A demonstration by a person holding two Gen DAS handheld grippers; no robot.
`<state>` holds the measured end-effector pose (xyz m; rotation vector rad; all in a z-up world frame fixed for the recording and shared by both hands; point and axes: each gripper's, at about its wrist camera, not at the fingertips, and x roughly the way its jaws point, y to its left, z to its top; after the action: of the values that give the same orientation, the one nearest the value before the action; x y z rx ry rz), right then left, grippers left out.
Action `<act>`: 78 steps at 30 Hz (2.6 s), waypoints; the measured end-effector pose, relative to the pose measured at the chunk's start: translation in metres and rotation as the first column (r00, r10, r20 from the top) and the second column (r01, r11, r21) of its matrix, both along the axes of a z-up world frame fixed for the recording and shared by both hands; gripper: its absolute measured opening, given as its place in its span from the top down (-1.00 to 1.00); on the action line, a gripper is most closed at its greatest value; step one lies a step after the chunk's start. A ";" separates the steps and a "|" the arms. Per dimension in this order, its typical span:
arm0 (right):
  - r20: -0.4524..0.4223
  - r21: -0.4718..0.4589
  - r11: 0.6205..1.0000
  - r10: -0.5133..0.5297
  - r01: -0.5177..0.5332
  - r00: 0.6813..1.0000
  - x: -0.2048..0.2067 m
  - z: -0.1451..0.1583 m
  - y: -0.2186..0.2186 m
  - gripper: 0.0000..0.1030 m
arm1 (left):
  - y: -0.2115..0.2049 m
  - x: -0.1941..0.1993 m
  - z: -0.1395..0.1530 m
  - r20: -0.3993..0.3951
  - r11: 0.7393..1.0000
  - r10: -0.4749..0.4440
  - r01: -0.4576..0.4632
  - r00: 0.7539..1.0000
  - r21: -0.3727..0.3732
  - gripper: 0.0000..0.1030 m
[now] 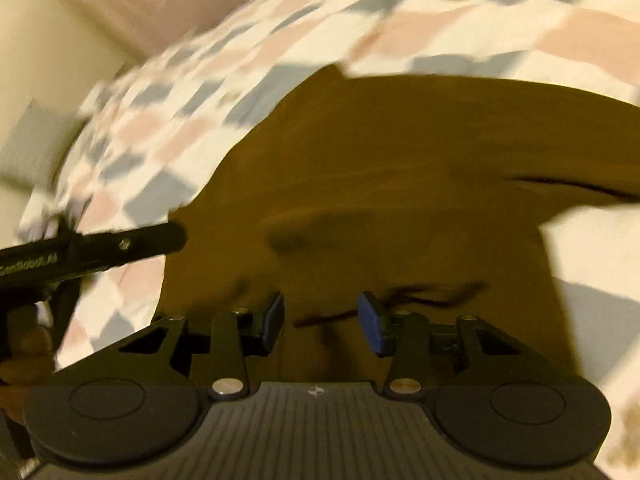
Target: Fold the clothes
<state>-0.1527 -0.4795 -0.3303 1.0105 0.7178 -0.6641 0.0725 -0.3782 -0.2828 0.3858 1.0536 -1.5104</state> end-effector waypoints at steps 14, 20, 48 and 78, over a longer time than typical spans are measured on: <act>0.034 0.059 0.548 -0.837 0.835 0.547 -0.362 0.007 -0.057 -0.10 | -0.046 -0.066 -0.039 0.235 0.988 -0.006 -0.030 0.972 0.149 0.47; 0.058 0.153 0.307 -0.952 0.939 0.302 -0.451 -0.027 -0.060 -0.10 | -0.035 -0.082 -0.020 0.190 0.978 0.092 -0.125 0.977 0.168 0.45; 0.153 -0.494 0.864 -0.024 0.097 0.988 0.015 0.161 -0.029 0.80 | 0.091 0.103 -0.006 0.108 0.887 0.412 -0.425 0.905 0.181 0.44; -0.137 -0.056 0.980 -0.195 0.189 0.971 0.041 0.006 0.055 -0.10 | 0.113 0.230 -0.129 -0.396 0.828 0.559 -0.464 0.729 0.313 0.83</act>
<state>-0.1122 -0.4242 -0.3239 1.0083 0.7315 -0.9238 0.3028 -0.2655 -0.4113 -0.1685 1.5549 -1.0053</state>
